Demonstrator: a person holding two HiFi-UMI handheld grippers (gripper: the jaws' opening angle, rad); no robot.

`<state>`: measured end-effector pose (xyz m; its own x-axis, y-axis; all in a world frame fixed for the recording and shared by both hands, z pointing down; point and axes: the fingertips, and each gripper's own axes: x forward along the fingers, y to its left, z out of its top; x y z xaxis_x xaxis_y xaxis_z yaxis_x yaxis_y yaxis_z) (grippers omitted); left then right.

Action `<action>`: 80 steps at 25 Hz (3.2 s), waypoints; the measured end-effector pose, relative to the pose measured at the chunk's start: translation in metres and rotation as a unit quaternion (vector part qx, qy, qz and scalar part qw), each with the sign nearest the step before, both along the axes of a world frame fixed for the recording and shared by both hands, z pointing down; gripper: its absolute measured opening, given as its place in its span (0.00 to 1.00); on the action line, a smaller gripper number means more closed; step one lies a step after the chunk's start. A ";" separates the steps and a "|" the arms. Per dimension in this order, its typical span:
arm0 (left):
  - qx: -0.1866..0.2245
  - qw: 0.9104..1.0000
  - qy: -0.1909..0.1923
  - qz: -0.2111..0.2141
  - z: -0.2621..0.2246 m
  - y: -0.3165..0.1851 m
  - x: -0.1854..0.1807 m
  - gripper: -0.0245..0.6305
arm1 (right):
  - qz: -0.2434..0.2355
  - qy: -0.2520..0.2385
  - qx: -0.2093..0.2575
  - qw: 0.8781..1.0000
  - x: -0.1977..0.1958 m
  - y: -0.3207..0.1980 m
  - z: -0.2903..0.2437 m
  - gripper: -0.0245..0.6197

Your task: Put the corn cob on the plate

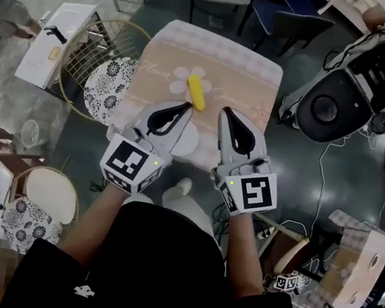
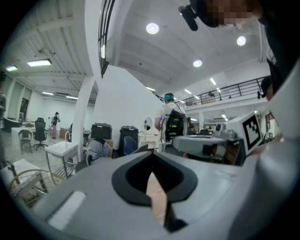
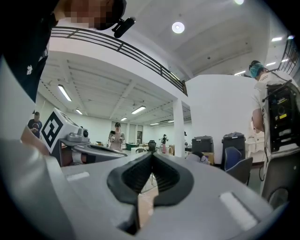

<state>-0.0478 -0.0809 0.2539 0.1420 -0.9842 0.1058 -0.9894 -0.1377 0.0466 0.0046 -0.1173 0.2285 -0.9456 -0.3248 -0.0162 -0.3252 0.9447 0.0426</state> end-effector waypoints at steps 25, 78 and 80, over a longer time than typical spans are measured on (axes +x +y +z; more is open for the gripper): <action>-0.011 0.999 -0.005 0.052 0.018 -0.036 -0.051 0.04 | 0.055 0.026 -0.029 0.998 -0.033 -0.032 0.033 0.04; -0.295 0.743 -0.362 0.480 0.353 -0.143 -0.112 0.43 | 0.190 0.226 -0.239 0.925 -0.077 -0.101 0.342 0.26; -0.294 0.711 -0.397 0.500 0.367 -0.149 -0.111 0.43 | 0.186 0.240 -0.242 0.921 -0.081 -0.103 0.354 0.28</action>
<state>-0.1592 -0.2297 0.6213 0.4058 -0.1849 0.8951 -0.1573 -0.9788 -0.1309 -0.0762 -0.2208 0.5826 -0.6275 -0.4873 0.6073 -0.6839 0.7177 -0.1308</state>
